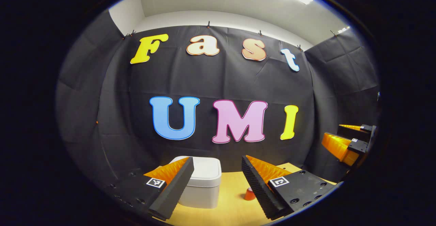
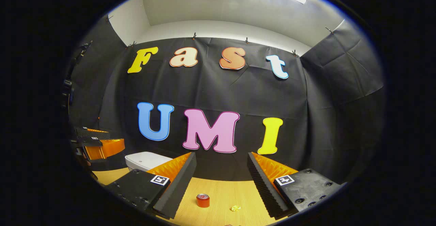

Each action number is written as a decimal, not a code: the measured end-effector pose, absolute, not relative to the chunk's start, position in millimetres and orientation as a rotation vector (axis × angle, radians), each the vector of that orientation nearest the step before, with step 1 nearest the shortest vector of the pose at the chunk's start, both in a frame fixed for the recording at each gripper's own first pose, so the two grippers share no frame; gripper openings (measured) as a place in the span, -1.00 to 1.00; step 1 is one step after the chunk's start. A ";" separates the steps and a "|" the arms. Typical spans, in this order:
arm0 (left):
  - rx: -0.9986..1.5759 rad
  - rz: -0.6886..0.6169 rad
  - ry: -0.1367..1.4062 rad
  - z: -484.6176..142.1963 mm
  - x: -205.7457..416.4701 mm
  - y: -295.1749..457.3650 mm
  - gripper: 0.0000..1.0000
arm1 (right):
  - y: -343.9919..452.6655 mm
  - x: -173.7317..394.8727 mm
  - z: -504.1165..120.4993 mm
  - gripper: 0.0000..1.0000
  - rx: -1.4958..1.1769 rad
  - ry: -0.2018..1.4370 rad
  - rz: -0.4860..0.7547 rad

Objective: Press the lid of the desktop garbage bin to open it, pick up the crumpled paper on the desktop and throw it into the bin, then pick up the pop can on the desktop and drop it into the bin, and finally close the garbage bin lid.

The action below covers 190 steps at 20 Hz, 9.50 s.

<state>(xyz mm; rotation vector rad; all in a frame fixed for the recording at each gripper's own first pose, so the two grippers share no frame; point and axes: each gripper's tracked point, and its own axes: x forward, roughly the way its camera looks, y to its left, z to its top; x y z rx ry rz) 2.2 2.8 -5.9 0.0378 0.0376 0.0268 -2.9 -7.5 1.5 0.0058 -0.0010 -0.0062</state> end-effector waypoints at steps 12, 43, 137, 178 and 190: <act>0.063 0.057 0.157 -40.1 78.5 37.8 0.08 | -29.9 0.4 -44.4 0.93 -0.013 0.116 -0.029; 0.049 -0.027 0.354 -135.9 160.9 67.6 -0.89 | -43.7 35.0 -71.0 0.93 0.052 0.175 -0.034; -0.037 0.074 0.226 -91.9 -11.8 99.1 0.88 | 264.5 200.9 -186.1 -0.05 0.151 0.738 0.601; 0.060 -0.381 0.462 -406.0 188.1 -181.2 0.91 | -192.6 184.1 -253.6 0.94 -0.146 0.308 -0.173; 0.055 -0.354 0.452 -409.3 211.8 -184.1 0.77 | -202.7 177.2 -271.7 0.94 -0.161 0.317 -0.195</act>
